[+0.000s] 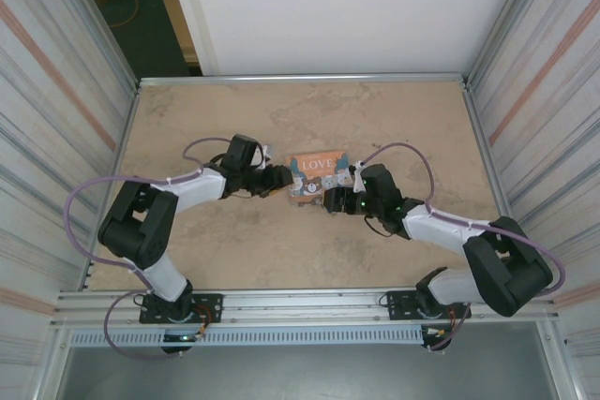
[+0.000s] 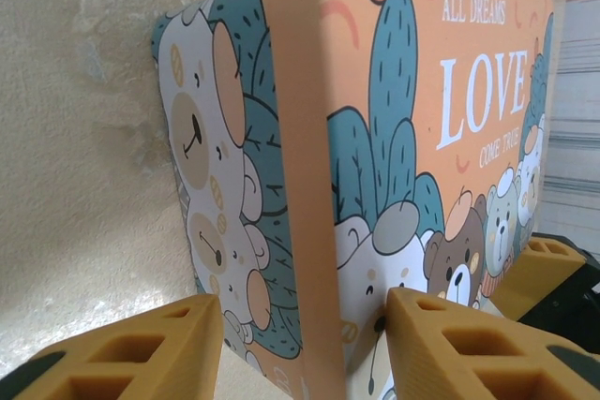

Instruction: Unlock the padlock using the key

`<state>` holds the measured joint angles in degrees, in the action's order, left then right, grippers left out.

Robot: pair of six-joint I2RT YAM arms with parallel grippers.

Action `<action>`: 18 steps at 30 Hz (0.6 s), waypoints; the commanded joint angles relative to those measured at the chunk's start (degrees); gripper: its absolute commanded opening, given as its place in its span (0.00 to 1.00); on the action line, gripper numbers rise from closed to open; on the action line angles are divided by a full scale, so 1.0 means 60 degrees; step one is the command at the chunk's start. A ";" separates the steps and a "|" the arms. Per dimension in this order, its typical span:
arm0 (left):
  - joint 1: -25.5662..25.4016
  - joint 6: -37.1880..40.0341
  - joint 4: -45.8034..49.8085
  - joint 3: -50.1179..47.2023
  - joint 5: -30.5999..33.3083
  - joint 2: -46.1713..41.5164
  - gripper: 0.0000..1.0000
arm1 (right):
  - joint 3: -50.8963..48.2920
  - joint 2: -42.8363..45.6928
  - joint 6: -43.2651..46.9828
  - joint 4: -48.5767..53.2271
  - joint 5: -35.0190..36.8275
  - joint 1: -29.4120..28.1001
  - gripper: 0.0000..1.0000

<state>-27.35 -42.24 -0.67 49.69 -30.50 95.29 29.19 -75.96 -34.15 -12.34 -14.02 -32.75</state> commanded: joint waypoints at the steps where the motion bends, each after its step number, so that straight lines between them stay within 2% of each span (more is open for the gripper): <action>1: -0.0141 -0.0033 0.0743 -0.0523 0.0074 -0.0060 0.49 | 0.0368 -0.0163 0.0668 0.0083 -0.0289 0.0219 0.67; 10: -0.0332 -0.0186 0.0783 -0.0808 0.0203 -0.0372 0.49 | 0.0668 -0.0602 0.1680 -0.0462 -0.1319 0.0902 0.68; 18: -0.0491 -0.0306 0.0792 -0.0891 0.0241 -0.0391 0.49 | 0.0978 -0.1137 0.1895 -0.1168 -0.2088 0.1166 0.69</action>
<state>-29.30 -43.79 -1.67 46.63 -30.46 92.86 32.62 -81.84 -25.39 -15.44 -23.42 -25.87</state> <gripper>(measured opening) 0.491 0.692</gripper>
